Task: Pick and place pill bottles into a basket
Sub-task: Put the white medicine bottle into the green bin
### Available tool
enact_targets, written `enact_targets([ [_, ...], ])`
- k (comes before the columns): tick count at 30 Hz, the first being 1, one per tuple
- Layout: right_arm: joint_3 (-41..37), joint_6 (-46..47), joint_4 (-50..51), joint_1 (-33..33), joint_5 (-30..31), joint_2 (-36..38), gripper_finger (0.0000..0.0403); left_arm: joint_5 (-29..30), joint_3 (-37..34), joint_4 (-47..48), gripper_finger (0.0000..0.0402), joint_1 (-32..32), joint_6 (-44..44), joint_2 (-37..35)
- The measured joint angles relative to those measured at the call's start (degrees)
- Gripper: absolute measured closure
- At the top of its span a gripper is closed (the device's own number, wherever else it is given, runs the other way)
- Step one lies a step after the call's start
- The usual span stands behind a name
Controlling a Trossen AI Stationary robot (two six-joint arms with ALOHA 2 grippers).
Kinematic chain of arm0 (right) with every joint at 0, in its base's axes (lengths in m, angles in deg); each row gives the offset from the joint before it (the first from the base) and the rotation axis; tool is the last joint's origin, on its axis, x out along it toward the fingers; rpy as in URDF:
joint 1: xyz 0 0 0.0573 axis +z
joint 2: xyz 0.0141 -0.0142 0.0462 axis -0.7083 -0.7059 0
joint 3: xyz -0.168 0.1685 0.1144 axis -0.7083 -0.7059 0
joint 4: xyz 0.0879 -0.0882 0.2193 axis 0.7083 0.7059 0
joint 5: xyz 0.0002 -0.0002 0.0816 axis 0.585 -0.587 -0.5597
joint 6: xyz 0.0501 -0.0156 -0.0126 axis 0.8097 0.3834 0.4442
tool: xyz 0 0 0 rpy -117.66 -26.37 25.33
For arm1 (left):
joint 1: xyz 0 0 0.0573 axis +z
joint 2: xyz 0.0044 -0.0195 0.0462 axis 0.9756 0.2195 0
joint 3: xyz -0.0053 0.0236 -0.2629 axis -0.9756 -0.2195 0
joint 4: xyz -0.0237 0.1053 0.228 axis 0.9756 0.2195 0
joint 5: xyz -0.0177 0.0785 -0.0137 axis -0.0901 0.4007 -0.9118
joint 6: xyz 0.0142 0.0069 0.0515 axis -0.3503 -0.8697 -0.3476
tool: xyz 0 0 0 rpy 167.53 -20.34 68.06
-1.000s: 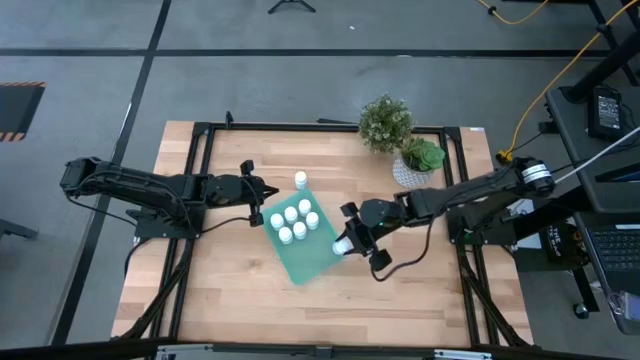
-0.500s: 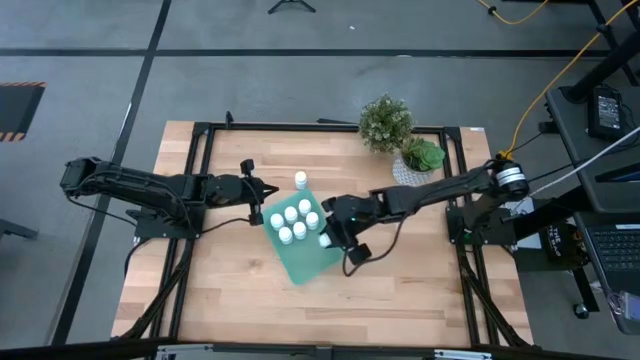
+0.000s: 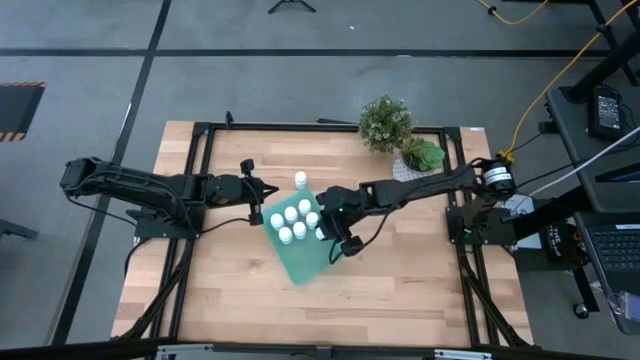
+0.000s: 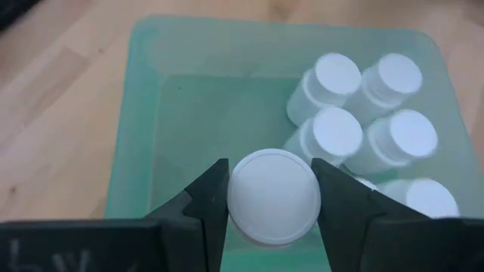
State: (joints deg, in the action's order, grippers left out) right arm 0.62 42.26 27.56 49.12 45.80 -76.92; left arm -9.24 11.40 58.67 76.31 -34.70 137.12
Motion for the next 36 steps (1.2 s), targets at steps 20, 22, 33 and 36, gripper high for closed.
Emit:
enact_targets([
  [20,-8.3,1.9,-10.6,-0.9,1.8,0.0,0.0251,0.1,0.0,0.0,0.0397,0.0,0.0,0.0],
  [22,-8.5,2.1,-11.2,-0.9,1.8,0.0,0.0251,0.1,0.0,0.0,0.0396,0.0,0.0,0.0],
  [33,-8.6,4.5,-12.7,-1.1,1.7,-3.2,0.0251,0.1,0.0,0.0,0.0399,0.0,0.0,0.0],
  [36,-8.6,4.7,-13.1,-1.3,1.7,-3.5,0.0251,0.1,0.0,0.0,0.0399,0.0,0.0,0.0],
])
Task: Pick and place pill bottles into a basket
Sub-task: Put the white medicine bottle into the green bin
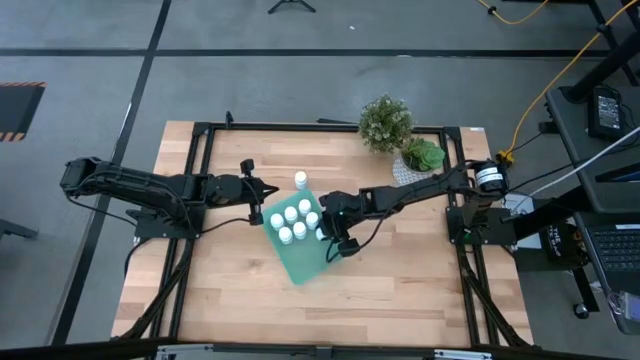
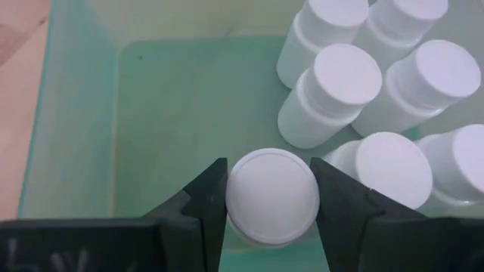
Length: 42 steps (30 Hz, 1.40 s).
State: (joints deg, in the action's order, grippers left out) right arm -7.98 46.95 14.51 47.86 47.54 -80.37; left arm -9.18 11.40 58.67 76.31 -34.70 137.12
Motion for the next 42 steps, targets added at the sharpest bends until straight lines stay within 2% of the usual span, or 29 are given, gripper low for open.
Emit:
enact_targets([
  [23,0.0,1.2,0.4,-0.8,-1.8,-0.1,0.0251,0.0,0.0,0.0,0.0398,0.0,0.0,0.0],
  [42,0.0,1.1,0.4,-0.8,-2.1,-1.0,0.0234,0.0,0.0,0.0,0.0395,0.0,0.0,0.0],
])
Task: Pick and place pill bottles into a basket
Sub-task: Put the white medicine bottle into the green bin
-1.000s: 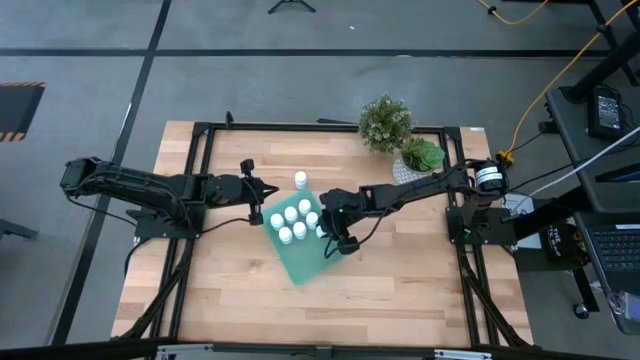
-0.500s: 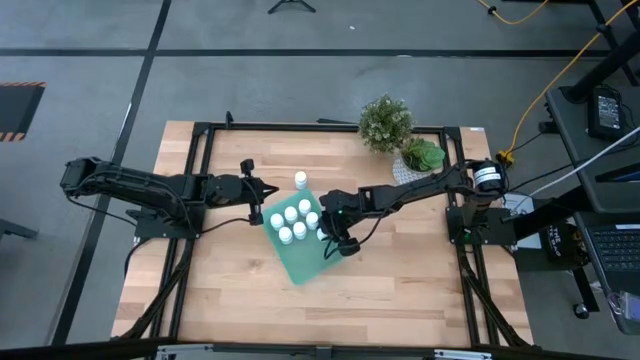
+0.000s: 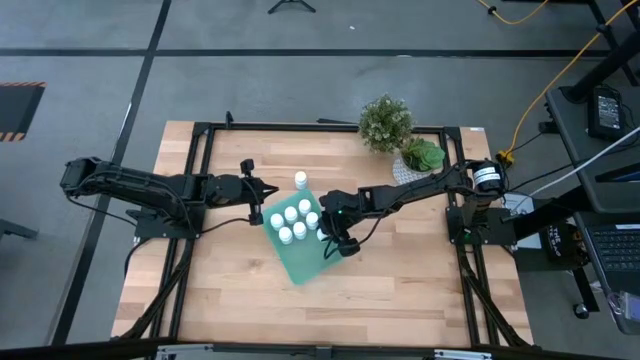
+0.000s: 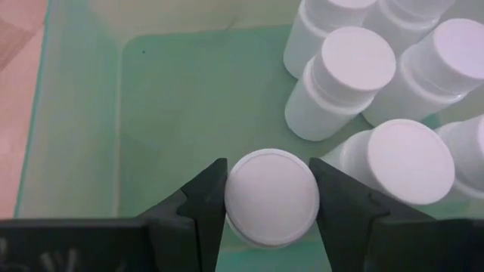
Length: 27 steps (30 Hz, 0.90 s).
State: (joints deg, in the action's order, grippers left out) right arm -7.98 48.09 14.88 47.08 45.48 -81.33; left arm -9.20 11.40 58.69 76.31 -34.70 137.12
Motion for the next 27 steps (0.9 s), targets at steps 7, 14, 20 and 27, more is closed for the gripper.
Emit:
enact_targets([
  [7,0.0,0.0,0.0,0.0,0.0,0.0,0.0233,0.0,0.0,0.0,0.0392,0.0,0.0,0.0],
  [14,0.0,0.0,0.0,0.0,0.0,0.0,0.0234,0.0,0.0,0.0,0.0390,0.0,0.0,0.0],
  [20,0.0,-0.2,0.0,0.0,0.0,0.0,0.0244,-0.1,0.0,0.0,0.0395,0.0,0.0,0.0],
  [27,0.0,0.0,-0.1,0.0,-0.1,0.0,0.0205,-0.1,0.0,0.0,0.0392,0.0,0.0,0.0],
])
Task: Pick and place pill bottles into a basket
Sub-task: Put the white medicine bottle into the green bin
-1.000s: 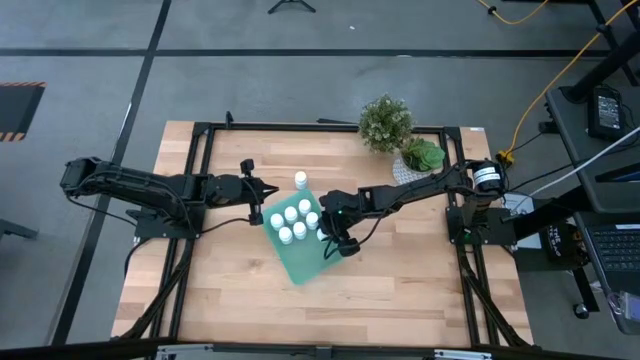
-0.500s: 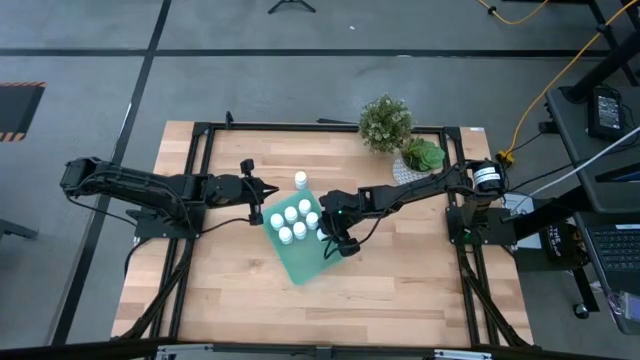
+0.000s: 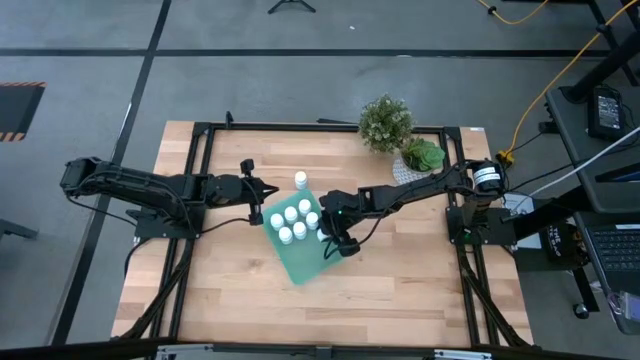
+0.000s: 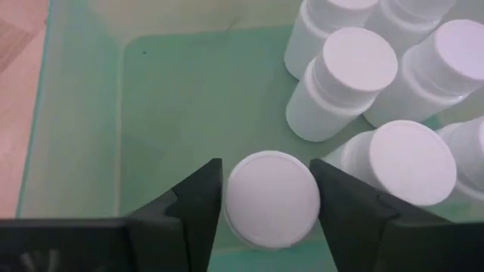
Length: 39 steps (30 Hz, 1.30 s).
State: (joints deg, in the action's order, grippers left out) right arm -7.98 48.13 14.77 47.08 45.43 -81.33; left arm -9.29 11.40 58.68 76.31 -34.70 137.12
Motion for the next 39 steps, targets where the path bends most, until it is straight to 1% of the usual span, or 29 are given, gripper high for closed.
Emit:
enact_targets([
  [6,0.0,0.1,-0.3,0.0,0.0,0.0,0.0184,0.0,0.0,0.0,0.0389,0.0,0.0,0.0],
  [17,0.6,0.1,-1.2,0.0,0.0,0.0,0.0181,0.0,0.0,0.0,0.0392,0.0,0.0,0.0],
  [20,2.8,0.0,2.0,0.0,0.0,0.0,0.0181,0.0,0.0,0.0,0.0389,0.0,0.0,0.0],
  [26,9.5,-0.4,14.5,0.0,0.0,1.0,0.0181,0.0,0.0,0.0,0.0394,0.0,0.0,0.0],
  [28,11.4,-0.6,15.9,0.0,0.6,1.3,0.0183,0.0,0.0,0.0,0.0395,0.0,0.0,0.0],
  [31,13.4,-3.6,19.0,0.0,2.6,2.2,0.0199,0.0,0.0,-0.4,0.0395,0.0,0.0,0.0],
  [33,13.9,-5.8,21.6,-0.4,3.5,3.4,0.0222,0.0,0.0,-0.5,0.0393,0.0,0.0,0.0],
  [36,14.2,-7.5,24.1,-1.7,4.0,6.2,0.0271,0.0,0.0,-0.5,0.0389,0.0,0.3,0.0],
  [39,14.2,-7.6,27.1,-3.5,3.9,9.0,0.0332,0.0,0.0,-0.5,0.0381,0.0,0.4,0.0],
])
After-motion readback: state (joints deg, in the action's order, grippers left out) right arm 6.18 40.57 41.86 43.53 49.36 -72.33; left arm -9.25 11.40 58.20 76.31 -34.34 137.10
